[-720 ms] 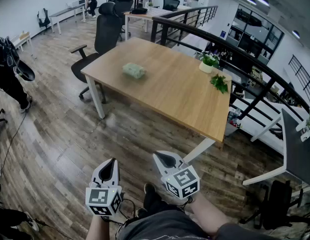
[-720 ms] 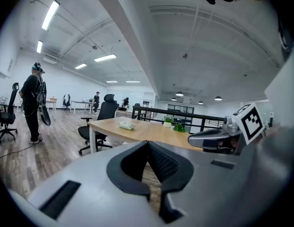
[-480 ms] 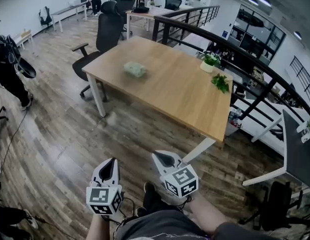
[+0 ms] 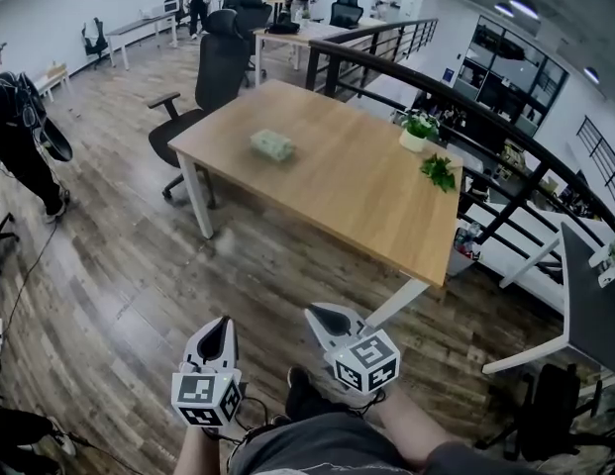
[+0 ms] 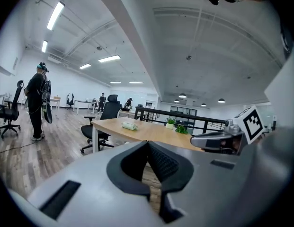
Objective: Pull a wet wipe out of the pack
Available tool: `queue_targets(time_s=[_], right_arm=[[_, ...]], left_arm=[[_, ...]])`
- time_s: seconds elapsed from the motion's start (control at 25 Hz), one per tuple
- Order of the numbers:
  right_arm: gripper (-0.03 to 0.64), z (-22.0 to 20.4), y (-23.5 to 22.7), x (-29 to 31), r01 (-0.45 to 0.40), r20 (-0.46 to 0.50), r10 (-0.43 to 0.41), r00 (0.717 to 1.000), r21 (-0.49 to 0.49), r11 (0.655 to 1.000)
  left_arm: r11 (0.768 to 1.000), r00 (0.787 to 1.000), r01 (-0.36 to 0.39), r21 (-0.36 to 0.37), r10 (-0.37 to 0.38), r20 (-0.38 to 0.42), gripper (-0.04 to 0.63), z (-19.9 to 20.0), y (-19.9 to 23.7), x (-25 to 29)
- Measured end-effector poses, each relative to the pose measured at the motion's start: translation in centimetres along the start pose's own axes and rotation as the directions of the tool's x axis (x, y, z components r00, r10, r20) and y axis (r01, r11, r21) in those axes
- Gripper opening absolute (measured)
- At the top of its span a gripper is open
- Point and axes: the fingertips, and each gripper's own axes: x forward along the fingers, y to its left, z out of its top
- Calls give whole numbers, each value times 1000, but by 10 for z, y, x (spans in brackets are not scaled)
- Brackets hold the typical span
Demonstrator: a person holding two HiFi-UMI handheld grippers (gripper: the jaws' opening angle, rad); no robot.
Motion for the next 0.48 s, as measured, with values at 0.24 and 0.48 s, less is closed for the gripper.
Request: queue_targets(time_s=[0.24,0.48], right_arm=[[25,-2,-19,5,57,18,-56,998,-43,997],[25,1,-55,52,75,14,-74,997,-37,997]], left_arm=[[1000,1000,-8,-17,8,18,14,5,14,11],[999,1000,-30,-14,30,9,14,10,39,46]])
